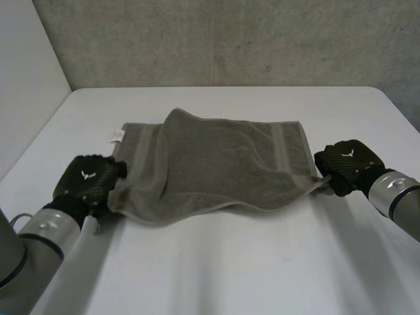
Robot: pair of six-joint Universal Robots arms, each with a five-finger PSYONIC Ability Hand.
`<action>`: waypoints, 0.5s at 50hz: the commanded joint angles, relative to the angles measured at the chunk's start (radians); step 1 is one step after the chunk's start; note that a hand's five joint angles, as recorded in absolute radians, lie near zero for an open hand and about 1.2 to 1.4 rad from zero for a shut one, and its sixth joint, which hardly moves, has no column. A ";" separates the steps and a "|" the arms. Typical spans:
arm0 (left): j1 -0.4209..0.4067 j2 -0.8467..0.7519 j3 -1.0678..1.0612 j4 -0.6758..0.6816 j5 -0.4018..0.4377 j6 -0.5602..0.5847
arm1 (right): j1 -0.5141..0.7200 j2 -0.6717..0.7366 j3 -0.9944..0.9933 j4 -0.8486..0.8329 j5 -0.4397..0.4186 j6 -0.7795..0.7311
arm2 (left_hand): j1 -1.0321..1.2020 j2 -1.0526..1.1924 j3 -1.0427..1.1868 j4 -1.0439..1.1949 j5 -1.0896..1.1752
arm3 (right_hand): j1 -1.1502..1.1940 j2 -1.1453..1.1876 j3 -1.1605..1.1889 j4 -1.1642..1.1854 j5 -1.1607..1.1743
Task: Fold the towel.
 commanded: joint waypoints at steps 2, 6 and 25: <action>0.019 0.007 -0.038 -0.186 0.013 -0.017 | 0.002 0.018 -0.002 0.003 0.000 -0.001 | 0.096 0.096 0.096 0.096 0.095 | 0.067 0.060 0.057 0.062 0.057; 0.031 -0.023 -0.052 -0.130 0.011 -0.017 | 0.002 0.025 -0.002 0.005 0.002 -0.005 | 0.066 0.066 0.066 0.067 0.066 | 0.067 0.060 0.057 0.062 0.057; 0.033 -0.102 -0.034 0.093 0.003 -0.017 | 0.002 0.029 0.001 0.005 0.002 -0.006 | 0.040 0.040 0.040 0.040 0.039 | 0.067 0.060 0.057 0.062 0.057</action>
